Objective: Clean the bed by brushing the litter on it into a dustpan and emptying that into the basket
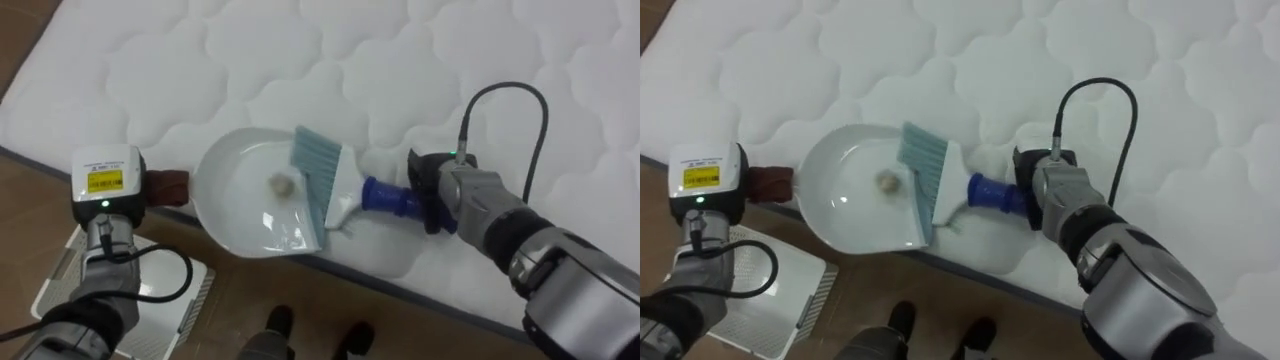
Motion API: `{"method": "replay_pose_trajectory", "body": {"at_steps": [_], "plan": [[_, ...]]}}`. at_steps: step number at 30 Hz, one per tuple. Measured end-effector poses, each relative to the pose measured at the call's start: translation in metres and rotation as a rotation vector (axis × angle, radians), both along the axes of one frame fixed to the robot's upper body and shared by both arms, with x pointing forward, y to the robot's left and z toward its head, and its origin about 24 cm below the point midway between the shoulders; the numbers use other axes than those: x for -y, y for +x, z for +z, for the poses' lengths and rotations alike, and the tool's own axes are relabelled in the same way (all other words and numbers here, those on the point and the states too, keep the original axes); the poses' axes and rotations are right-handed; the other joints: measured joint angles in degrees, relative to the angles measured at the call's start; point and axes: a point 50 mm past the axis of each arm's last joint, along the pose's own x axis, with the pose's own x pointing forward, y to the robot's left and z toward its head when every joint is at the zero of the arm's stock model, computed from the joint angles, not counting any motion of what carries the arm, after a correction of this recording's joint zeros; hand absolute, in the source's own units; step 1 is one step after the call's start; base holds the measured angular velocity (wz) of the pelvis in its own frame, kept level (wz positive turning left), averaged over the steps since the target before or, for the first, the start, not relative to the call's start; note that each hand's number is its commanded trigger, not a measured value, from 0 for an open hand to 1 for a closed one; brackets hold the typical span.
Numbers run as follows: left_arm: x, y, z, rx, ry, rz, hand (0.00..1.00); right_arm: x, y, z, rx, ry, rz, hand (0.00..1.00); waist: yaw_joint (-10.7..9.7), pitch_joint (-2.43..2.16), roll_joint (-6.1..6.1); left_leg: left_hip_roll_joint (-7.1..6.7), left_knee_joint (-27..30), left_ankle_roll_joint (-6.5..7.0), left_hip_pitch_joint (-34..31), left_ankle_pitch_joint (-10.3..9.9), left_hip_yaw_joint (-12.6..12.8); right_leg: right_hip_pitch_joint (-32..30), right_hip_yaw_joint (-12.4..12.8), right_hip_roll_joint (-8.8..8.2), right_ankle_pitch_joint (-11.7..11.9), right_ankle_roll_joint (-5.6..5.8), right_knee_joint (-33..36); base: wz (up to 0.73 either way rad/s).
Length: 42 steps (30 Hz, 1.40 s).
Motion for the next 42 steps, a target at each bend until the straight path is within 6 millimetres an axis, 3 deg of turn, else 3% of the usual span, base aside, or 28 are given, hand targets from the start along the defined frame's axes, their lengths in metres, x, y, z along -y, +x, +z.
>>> {"method": "replay_pose_trajectory", "body": {"at_steps": [9, 19, 30, 37, 40, 42], "plan": [[-0.001, -0.001, -0.002, -0.01, 0.005, 0.002, 1.0, -0.002, 0.0, -0.001, -0.016, -0.002, 0.026, 1.0, -0.1, -0.05, 0.04, -1.0, -0.42, 0.59, 0.24, 0.41, -0.76, 0.01, -0.37, -1.07, -0.23, 0.51, 0.83, 0.05], [-0.003, -0.004, -0.005, -0.044, -0.002, 0.019, 1.0, -0.004, -0.001, -0.001, -0.028, -0.001, 0.041, 1.0, -0.1, -0.2, -0.08, -1.05, -0.44, 0.75, 0.27, 0.54, -0.71, 0.03, -0.38, -1.23, -0.21, 0.56, 0.86, 0.0], [-0.004, -0.005, -0.006, -0.039, 0.002, 0.019, 1.0, -0.005, 0.0, 0.0, -0.002, 0.006, 0.054, 1.0, -0.1, -0.9, -0.64, -1.06, -0.45, 0.75, 0.5, 0.73, -0.64, 0.21, -0.33, -1.28, -0.21, 0.56, 0.97, 0.0], [-0.003, -0.005, -0.007, -0.042, -0.004, 0.012, 1.0, 0.001, -0.001, -0.001, 0.054, -0.001, 0.066, 1.0, -0.23, -1.01, -0.82, -1.02, -0.44, 0.94, 1.4, 0.89, -0.42, 0.98, -0.02, -1.56, -0.22, 0.67, 1.08, -0.01], [-0.004, -0.007, -0.006, -0.013, 0.001, -0.005, 1.0, 0.013, -0.004, -0.003, 0.074, 0.009, 0.061, 1.0, -0.26, -1.34, -1.3, -1.3, -0.82, 1.15, 2.18, 1.03, -0.22, 1.07, 0.88, -1.96, -0.48, 1.03, 1.87, -0.03], [-0.01, -0.011, -0.005, 0.005, 0.014, -0.011, 1.0, 0.029, -0.008, -0.004, 0.081, 0.021, 0.036, 1.0, -0.3, -1.98, -2.22, -1.26, -0.9, 1.19, 2.41, 1.06, 0.34, 1.13, 1.14, -1.97, -0.48, 1.08, 1.79, -0.07]]}}
